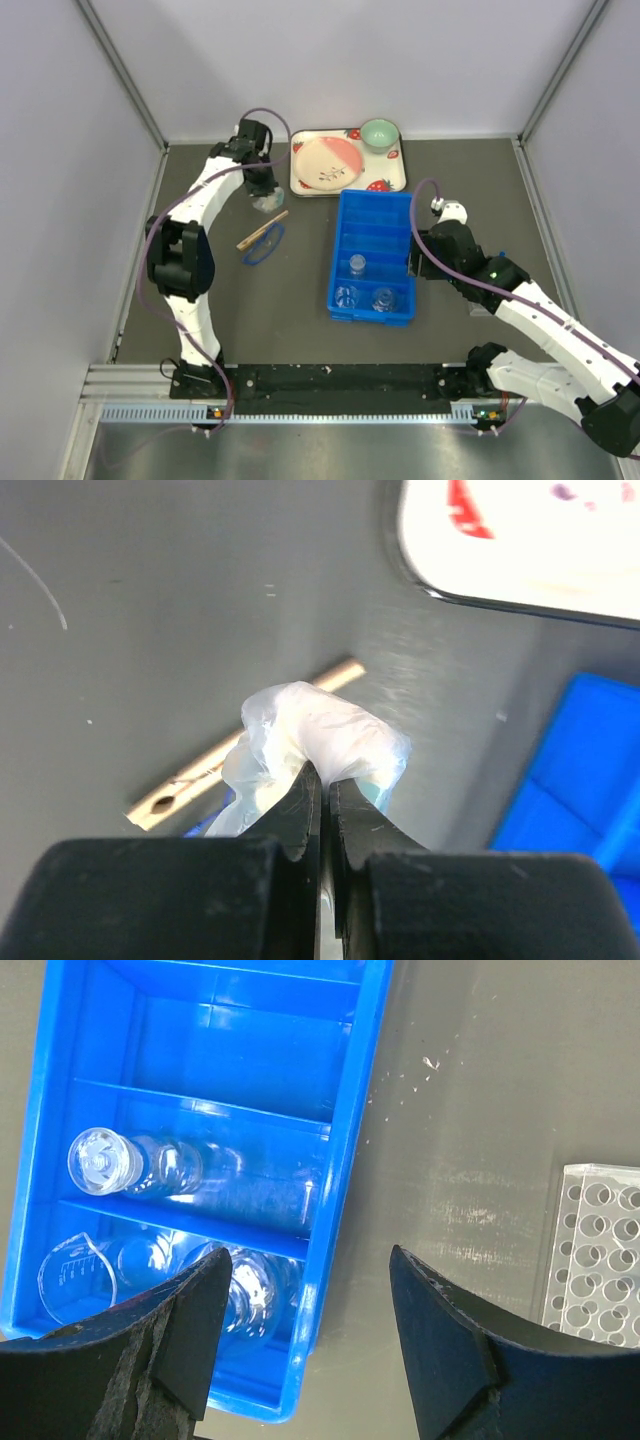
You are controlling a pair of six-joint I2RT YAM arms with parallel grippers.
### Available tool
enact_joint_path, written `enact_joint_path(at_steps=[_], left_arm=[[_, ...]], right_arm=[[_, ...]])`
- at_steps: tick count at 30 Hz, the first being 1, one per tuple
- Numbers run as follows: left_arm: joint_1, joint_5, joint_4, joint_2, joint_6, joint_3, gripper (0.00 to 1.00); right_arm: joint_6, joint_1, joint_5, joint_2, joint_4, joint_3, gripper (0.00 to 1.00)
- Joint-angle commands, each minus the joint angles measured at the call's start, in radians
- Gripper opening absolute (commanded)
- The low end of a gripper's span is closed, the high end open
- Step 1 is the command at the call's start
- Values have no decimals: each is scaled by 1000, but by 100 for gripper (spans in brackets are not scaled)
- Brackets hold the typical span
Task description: Organize the chemistry lab equipment
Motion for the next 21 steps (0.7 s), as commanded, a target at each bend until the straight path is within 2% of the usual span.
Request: enact_joint_path(at_steps=[1, 7, 12, 16, 21], left_arm=[[-84, 21, 36, -116, -4, 7, 0], [-232, 4, 62, -120, 4, 28, 0], [-379, 4, 44, -52, 6, 143, 0], [-450, 33, 56, 1, 9, 209, 0], [-520, 84, 84, 64, 22, 214, 0]], right_arm=[[7, -8, 7, -20, -4, 49, 65], [13, -8, 34, -55, -38, 68, 65], [15, -9, 77, -80, -82, 75, 65], [25, -8, 99, -101, -107, 80, 65], [25, -9, 119, -129, -125, 80, 65]])
